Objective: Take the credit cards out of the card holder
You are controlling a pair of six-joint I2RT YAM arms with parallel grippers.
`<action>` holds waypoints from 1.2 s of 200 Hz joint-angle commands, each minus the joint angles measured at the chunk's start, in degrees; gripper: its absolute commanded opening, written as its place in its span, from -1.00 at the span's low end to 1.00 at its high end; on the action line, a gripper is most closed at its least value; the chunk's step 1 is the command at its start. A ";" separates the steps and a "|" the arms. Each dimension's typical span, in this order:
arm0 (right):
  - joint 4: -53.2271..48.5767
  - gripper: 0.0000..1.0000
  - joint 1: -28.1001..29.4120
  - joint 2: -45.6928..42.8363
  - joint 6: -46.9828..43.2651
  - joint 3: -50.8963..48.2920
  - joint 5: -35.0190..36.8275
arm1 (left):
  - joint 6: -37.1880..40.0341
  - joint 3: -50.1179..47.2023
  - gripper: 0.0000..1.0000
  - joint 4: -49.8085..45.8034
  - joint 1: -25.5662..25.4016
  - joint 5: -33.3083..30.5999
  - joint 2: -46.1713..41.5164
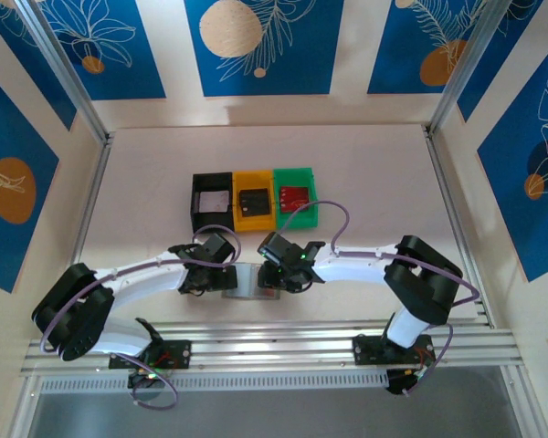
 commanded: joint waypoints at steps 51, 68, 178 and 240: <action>-1.48 -0.10 -0.13 0.99 0.81 -0.47 1.73 | -1.59 -4.36 0.99 8.94 -2.13 12.36 6.71; -1.67 -0.11 -0.15 1.10 0.78 -0.47 2.03 | -1.59 -4.36 0.99 8.98 -2.16 12.36 6.71; -1.72 -0.12 0.22 0.42 0.41 -0.71 3.54 | -1.50 -3.83 0.99 9.04 -2.56 12.71 7.29; -0.34 -0.12 0.33 1.64 0.47 -0.84 2.32 | -1.59 -3.67 0.99 9.45 -2.87 13.06 7.57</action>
